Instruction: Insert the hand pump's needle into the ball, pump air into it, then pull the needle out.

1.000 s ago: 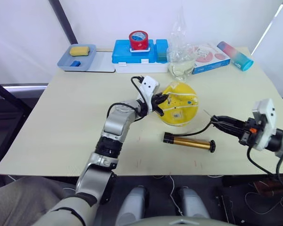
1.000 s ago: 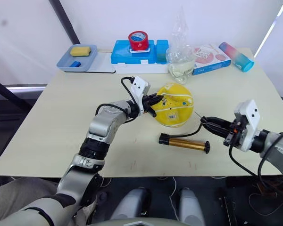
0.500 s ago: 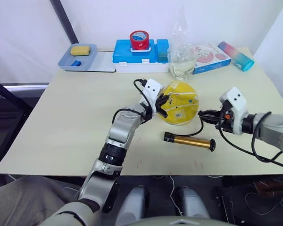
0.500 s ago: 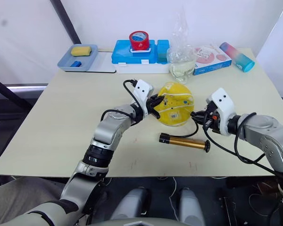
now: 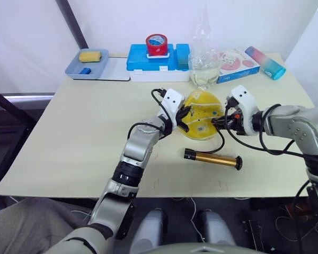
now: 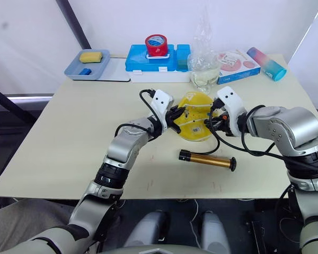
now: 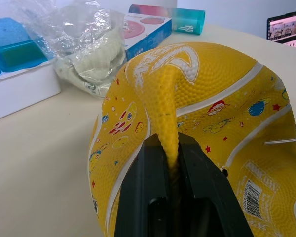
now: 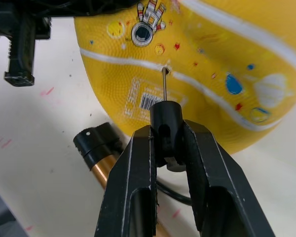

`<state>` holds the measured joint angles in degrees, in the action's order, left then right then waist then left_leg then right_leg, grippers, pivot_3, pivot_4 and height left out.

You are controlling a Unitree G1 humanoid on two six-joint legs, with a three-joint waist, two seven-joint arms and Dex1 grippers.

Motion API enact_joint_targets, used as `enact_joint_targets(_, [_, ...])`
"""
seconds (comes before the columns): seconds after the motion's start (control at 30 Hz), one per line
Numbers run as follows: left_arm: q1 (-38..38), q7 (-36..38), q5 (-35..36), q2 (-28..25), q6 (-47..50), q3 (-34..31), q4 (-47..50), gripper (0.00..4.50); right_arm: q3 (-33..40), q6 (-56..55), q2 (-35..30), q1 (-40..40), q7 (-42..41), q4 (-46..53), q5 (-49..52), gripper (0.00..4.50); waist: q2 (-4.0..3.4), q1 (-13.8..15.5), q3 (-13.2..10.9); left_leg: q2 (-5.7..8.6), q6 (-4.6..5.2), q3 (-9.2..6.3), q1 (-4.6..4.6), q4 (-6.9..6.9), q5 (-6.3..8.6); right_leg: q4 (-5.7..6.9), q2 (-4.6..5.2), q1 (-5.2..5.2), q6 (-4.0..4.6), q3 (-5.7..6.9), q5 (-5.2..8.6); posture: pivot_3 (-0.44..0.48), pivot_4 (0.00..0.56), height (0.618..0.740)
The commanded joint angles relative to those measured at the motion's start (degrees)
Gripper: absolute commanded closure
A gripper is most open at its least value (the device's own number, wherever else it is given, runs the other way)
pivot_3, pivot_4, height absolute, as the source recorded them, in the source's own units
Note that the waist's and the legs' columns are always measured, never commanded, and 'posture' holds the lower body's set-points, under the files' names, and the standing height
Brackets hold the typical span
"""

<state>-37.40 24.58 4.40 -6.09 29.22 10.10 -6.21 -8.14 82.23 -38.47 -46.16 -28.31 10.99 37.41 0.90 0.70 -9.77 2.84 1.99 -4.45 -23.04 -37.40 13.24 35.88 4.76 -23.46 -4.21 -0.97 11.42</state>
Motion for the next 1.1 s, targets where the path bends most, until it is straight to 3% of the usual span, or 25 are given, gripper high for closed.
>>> enact_joint_targets(0.03, [-0.35,-0.58,-0.64,0.20,-1.71,0.39,1.16,4.49,-0.45,3.74,1.38,-2.85,-0.26,-0.95,-0.08,4.24,0.00,0.04,0.00,0.01,0.00,0.00,0.00,0.00,0.00,0.00,0.00,0.00,0.00,0.00,0.00,0.000,0.150,0.739])
enact_joint_targets(0.37, [0.17,-0.55,-1.07,-0.14,-1.70,0.08,1.70,4.49,-1.99,6.73,5.75,-7.47,0.32,-6.91,-3.63,4.24,-0.02,-0.05,0.01,0.03,0.00,-0.01,0.00,0.00,0.00,0.03,-0.01,-0.04,0.01,0.00,-0.01,0.000,0.150,0.739])
enact_joint_targets(1.1, [-0.03,-0.73,-1.17,-0.26,-1.56,0.14,1.20,4.49,-5.12,1.58,7.24,-8.67,-1.45,-14.36,-10.31,4.24,-0.03,-0.37,0.02,0.07,-0.01,-0.01,0.02,0.00,-0.01,0.05,-0.03,-0.04,0.01,0.00,-0.02,0.000,0.150,0.739])
